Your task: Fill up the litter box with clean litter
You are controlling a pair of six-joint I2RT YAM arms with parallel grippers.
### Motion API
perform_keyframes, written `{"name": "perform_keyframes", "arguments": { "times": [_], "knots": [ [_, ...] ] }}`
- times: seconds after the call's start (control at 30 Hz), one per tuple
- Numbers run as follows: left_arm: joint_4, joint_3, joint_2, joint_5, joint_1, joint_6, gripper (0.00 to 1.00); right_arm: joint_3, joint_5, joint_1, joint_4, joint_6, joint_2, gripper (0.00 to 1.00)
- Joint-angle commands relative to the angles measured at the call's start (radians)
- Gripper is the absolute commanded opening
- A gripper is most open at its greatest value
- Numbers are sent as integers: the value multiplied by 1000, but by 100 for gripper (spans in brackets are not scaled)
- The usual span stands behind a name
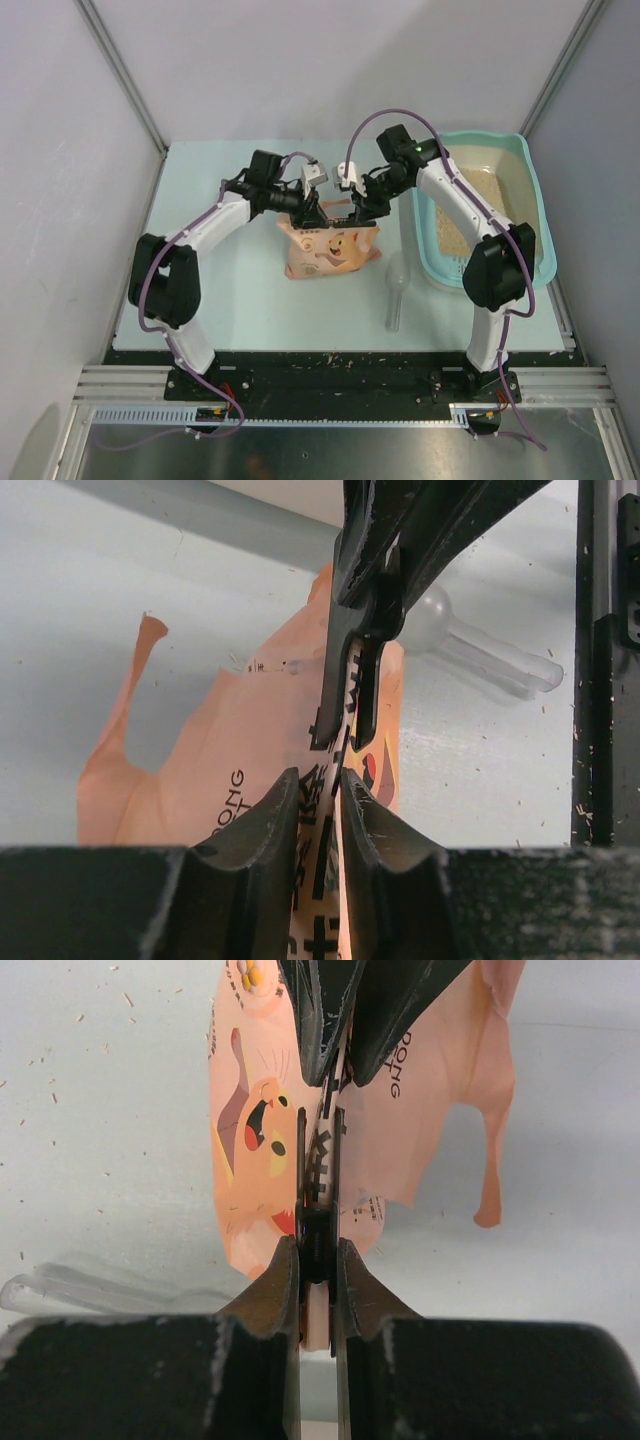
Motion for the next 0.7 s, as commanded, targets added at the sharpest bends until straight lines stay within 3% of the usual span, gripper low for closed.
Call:
{"name": "perform_keyframes", "arguments": {
  "times": [0.0,0.27,0.4,0.43,0.57,0.67],
  "knots": [
    [4,-20,-71,-7,15,6,28,-9,-20,22,6,7,17,0],
    [4,-38,-96,-27,27,11,37,-36,-4,27,33,33,25,1],
    [4,-32,-104,-33,30,9,41,-38,37,30,75,114,26,21],
    [3,-29,-105,-35,32,6,42,-20,40,26,85,153,23,30],
    [-19,5,-128,-67,46,-14,46,83,13,4,97,267,-4,47],
    [-40,51,-156,-165,56,-54,57,125,34,-23,161,396,-42,58]
  ]
}}
